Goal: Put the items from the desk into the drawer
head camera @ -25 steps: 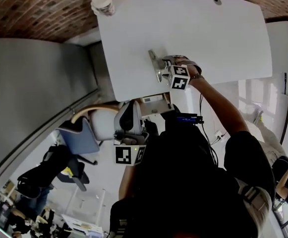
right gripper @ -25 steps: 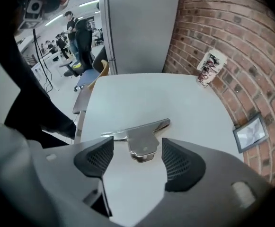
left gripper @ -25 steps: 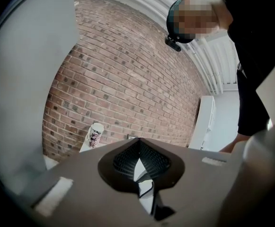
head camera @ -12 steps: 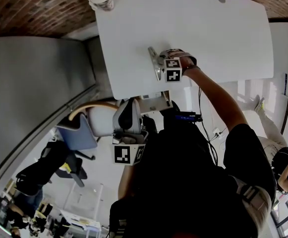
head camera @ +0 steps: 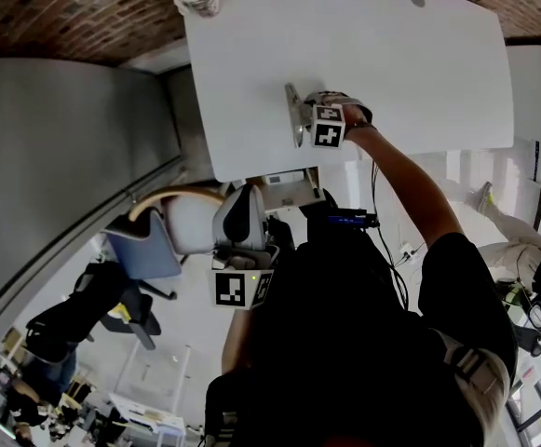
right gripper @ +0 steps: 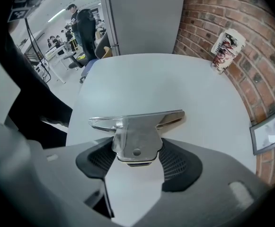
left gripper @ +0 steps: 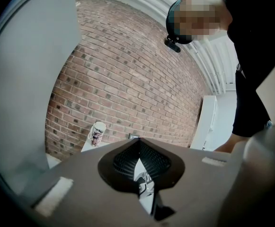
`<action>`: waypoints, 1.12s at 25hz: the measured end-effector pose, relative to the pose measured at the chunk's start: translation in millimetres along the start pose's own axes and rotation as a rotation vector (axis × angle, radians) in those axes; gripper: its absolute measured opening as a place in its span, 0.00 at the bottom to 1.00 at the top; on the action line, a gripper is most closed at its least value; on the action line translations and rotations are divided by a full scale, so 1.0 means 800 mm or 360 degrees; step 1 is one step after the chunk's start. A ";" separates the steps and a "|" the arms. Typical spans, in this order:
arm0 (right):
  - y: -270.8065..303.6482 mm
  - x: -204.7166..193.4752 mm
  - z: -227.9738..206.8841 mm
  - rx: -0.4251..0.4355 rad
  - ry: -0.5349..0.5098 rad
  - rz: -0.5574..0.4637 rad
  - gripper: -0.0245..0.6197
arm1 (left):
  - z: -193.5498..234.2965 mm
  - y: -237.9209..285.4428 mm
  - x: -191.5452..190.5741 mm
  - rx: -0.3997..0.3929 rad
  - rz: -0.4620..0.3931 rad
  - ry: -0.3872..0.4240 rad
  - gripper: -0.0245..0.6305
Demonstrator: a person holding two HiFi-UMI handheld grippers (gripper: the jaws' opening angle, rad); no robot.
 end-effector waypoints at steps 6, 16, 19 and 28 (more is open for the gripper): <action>-0.006 -0.002 0.014 -0.0018 0.0184 -0.0038 0.48 | -0.004 -0.023 0.006 -0.0019 -0.0045 -0.0008 0.06; -0.044 0.003 0.072 -0.0132 0.0443 -0.0178 0.48 | -0.010 -0.086 0.007 -0.0060 -0.0127 0.0013 0.06; -0.061 0.006 0.096 -0.0178 0.0523 -0.0210 0.48 | -0.010 -0.110 0.006 -0.0085 -0.0147 0.0022 0.06; -0.102 0.017 0.203 -0.0275 0.0848 -0.0415 0.48 | -0.014 -0.205 0.001 -0.0167 -0.0239 0.0027 0.06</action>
Point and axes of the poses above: the fingertips, and each gripper's own axes: y forward along the fingers, z to its left, x out of its top, the point moved 7 cm from there along -y, backward along the fingers
